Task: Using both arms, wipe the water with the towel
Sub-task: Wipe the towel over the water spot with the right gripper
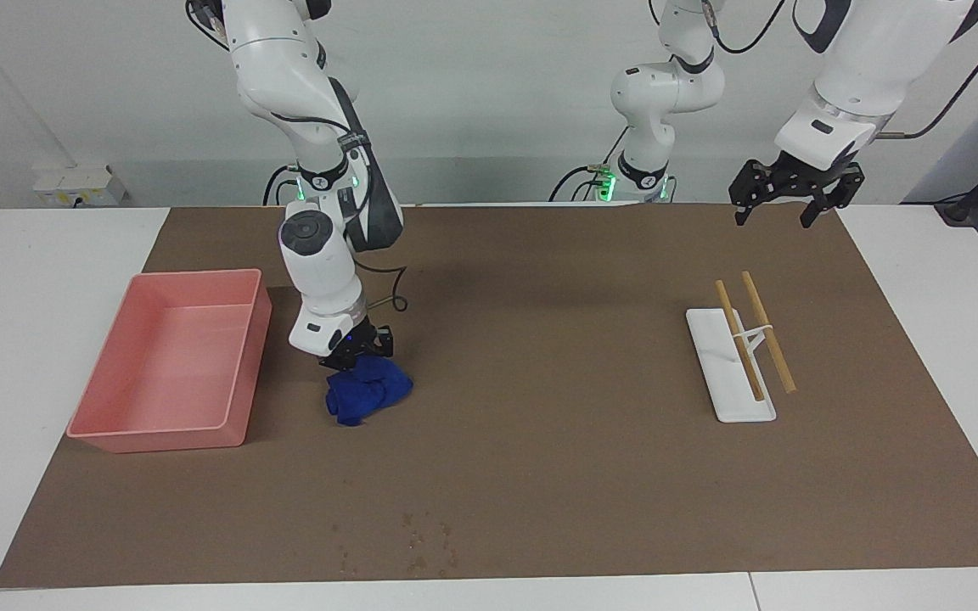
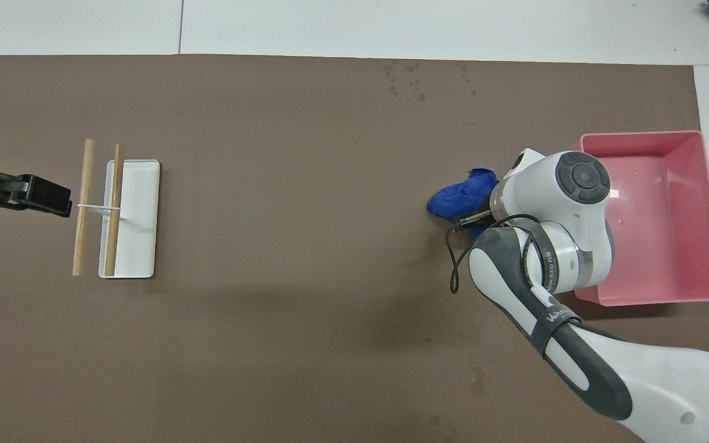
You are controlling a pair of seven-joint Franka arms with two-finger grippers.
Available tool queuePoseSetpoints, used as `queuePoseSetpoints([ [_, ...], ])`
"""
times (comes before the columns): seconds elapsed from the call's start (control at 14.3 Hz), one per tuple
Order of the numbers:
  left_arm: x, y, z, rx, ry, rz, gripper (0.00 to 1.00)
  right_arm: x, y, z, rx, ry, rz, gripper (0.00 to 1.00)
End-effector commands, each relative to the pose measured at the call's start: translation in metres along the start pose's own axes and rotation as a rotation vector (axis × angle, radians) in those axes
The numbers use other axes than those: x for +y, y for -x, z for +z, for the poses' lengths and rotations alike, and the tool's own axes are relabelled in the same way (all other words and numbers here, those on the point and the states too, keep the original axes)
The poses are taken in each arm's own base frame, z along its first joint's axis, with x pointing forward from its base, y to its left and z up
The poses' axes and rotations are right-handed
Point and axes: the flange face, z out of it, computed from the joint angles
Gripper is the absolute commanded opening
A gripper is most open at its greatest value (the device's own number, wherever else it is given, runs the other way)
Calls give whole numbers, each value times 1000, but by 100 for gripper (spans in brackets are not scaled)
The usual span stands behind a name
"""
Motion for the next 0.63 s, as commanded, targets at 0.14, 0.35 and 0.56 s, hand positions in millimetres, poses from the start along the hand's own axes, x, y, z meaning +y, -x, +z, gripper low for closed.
queuePoseSetpoints([
  [0.14, 11, 6, -3, 19, -8, 20, 100, -1, 16, -5, -71, -164, 283, 0],
  [0.35, 12, 6, -6, 23, 68, 4, 100, -26, 7, -13, -72, -255, 475, 0],
  [0.56, 6, 5, -14, 50, 69, -4, 100, -50, -10, -28, -78, -341, 687, 0],
])
